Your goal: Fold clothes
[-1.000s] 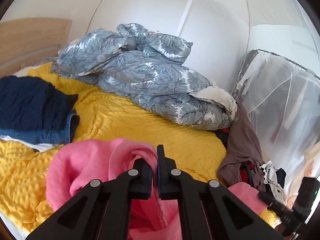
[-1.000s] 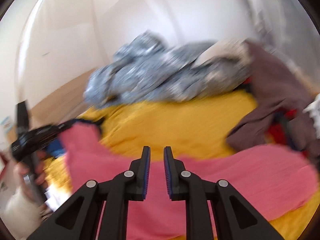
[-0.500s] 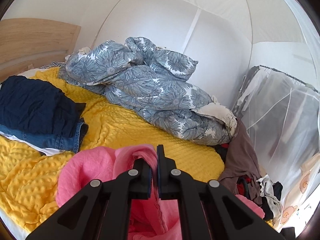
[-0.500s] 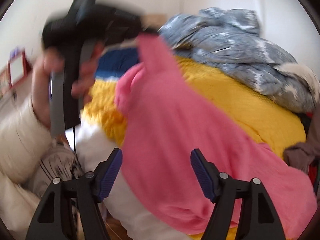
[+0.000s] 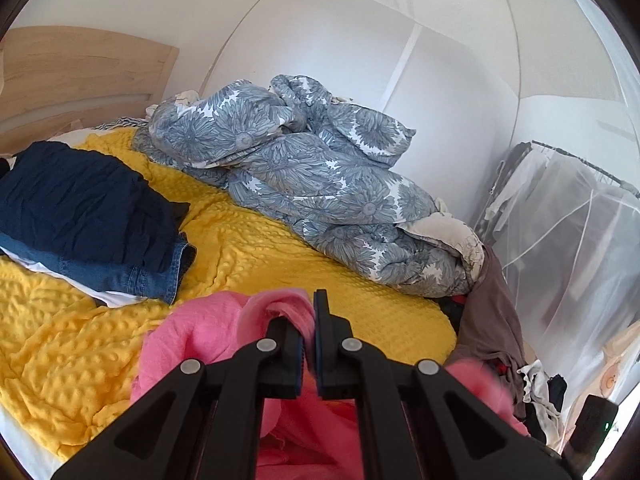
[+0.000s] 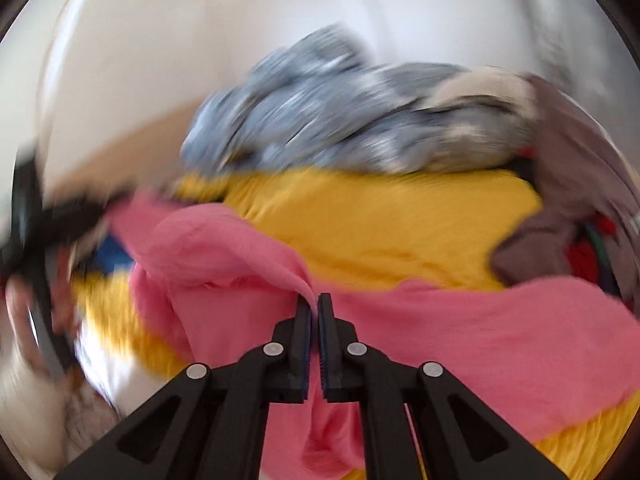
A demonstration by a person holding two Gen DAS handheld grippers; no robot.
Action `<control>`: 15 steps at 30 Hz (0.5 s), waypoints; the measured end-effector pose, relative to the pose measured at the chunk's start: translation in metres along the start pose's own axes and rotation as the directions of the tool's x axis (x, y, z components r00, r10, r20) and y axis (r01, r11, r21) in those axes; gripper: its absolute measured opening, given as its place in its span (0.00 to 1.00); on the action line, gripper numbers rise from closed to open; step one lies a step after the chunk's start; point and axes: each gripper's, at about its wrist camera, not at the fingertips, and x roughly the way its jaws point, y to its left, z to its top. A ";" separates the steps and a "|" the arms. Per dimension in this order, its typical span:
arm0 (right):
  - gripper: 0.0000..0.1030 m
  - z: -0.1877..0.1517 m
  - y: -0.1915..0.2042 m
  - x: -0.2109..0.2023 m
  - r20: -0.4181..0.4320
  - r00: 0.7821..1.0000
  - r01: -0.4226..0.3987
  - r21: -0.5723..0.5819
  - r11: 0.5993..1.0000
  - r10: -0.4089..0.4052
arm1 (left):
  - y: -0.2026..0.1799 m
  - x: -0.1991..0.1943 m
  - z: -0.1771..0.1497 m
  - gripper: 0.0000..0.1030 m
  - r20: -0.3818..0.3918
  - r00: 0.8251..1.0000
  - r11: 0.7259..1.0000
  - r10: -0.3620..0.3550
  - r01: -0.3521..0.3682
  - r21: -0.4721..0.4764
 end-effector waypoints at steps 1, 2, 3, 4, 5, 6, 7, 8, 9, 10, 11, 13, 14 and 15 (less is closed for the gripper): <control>0.03 0.004 -0.012 -0.005 0.025 1.000 -0.006 0.052 0.999 0.005 | -0.001 0.002 -0.001 0.04 -0.010 1.000 1.000 -0.009 0.009 -0.001; 0.03 0.007 -0.023 -0.010 0.045 0.999 -0.007 0.091 0.996 0.003 | -0.003 0.003 -0.002 0.04 -0.011 1.000 1.000 -0.006 0.006 0.008; 0.03 0.008 -0.028 -0.013 0.053 0.999 0.002 0.099 0.995 -0.008 | -0.006 0.004 -0.003 0.04 -0.011 1.000 1.000 -0.001 0.002 0.019; 0.03 0.009 -0.029 -0.014 0.061 0.998 0.017 0.096 0.995 -0.023 | -0.010 0.004 -0.005 0.04 -0.009 1.000 0.999 0.004 -0.004 0.036; 0.03 0.009 -0.029 -0.016 0.070 0.997 0.032 0.092 0.995 -0.039 | -0.012 0.003 -0.006 0.04 -0.004 1.000 0.999 0.008 -0.008 0.044; 0.03 0.009 -0.029 -0.017 0.077 0.996 0.037 0.092 0.995 -0.044 | -0.013 0.003 -0.006 0.04 -0.001 1.000 0.999 0.004 -0.003 0.043; 0.03 0.010 -0.030 -0.019 0.082 0.996 0.035 0.090 0.995 -0.042 | -0.013 0.003 -0.006 0.04 0.001 1.000 0.999 -0.002 0.002 0.041; 0.03 0.011 -0.031 -0.020 0.085 0.996 0.031 0.088 0.996 -0.039 | -0.013 0.002 -0.005 0.04 0.003 1.000 0.999 -0.007 0.007 0.039; 0.03 0.012 -0.032 -0.021 0.088 0.996 0.027 0.086 0.996 -0.035 | -0.014 0.002 -0.005 0.04 0.005 1.000 0.999 -0.012 0.012 0.037; 0.03 0.012 -0.032 -0.021 0.082 0.996 0.032 0.082 0.996 -0.039 | -0.013 0.002 -0.006 0.04 -0.008 1.000 0.999 -0.019 0.020 0.032; 0.03 0.011 -0.032 -0.020 0.072 0.996 0.040 0.077 0.996 -0.045 | -0.012 0.002 -0.008 0.04 -0.029 0.999 0.999 -0.027 0.027 0.025; 0.03 0.009 -0.031 -0.018 0.044 0.998 0.047 0.061 0.997 -0.049 | -0.007 -0.003 -0.020 0.04 -0.080 0.996 0.999 -0.043 0.044 0.003; 0.04 0.008 -0.030 -0.015 0.023 0.999 0.043 0.050 0.998 -0.044 | -0.006 -0.005 -0.030 0.04 -0.105 0.993 0.999 -0.047 0.048 0.007; 0.04 0.007 -0.030 -0.011 0.004 0.999 0.037 0.041 0.998 -0.037 | -0.004 -0.008 -0.041 0.04 -0.130 0.990 0.999 -0.049 0.051 0.012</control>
